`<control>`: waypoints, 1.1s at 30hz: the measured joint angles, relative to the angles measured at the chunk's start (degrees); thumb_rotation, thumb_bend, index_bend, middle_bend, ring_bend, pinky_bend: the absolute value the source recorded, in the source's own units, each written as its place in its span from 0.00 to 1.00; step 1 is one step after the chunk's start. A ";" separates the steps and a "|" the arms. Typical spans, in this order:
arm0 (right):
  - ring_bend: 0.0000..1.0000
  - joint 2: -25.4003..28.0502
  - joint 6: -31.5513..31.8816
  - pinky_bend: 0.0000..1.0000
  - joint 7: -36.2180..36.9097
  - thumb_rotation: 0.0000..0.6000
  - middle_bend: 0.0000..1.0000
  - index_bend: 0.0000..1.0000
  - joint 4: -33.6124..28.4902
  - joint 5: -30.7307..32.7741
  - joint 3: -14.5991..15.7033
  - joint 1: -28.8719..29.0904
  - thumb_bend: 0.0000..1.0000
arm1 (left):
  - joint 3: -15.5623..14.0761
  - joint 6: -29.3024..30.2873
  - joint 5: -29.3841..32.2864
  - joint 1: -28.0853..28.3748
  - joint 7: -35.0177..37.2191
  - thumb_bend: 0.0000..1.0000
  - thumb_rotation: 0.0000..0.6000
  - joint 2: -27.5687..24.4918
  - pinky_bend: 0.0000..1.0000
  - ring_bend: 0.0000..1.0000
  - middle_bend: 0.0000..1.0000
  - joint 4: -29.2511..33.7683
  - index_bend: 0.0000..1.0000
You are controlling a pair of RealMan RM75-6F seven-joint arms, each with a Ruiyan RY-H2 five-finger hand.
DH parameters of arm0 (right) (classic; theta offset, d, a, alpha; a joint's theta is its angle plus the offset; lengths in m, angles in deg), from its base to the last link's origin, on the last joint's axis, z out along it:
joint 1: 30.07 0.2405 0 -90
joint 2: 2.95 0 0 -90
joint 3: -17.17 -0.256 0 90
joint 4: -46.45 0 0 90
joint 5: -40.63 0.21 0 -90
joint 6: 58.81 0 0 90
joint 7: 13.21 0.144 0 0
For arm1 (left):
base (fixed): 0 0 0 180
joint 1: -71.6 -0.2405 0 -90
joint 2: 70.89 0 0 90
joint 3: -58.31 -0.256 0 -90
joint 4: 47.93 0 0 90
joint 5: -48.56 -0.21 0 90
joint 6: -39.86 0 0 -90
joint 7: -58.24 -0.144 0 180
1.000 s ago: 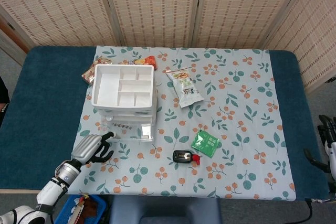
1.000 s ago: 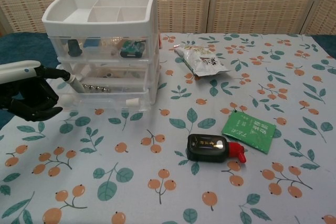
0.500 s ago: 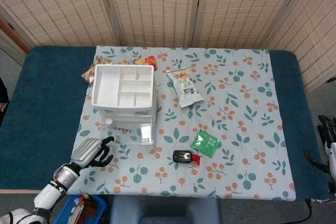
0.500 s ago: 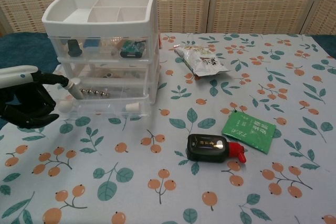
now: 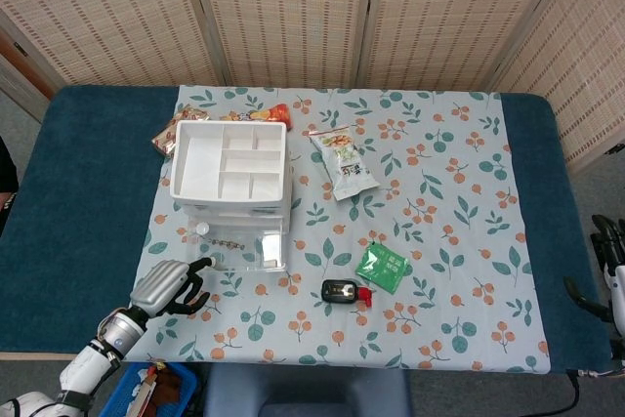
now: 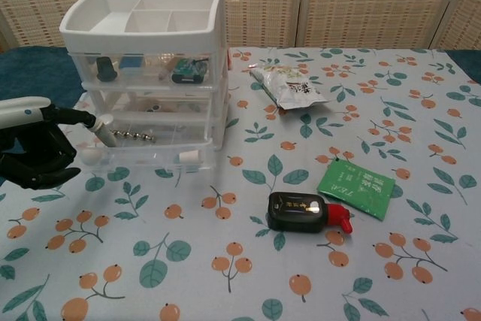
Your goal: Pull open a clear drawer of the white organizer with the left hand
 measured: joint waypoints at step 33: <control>0.07 1.52 1.11 0.21 -0.40 1.00 0.08 0.04 -0.69 -0.81 -0.65 0.13 0.28 | 2.36 2.02 -5.17 2.32 -1.89 0.42 1.00 -5.83 1.00 0.87 0.82 -0.17 0.28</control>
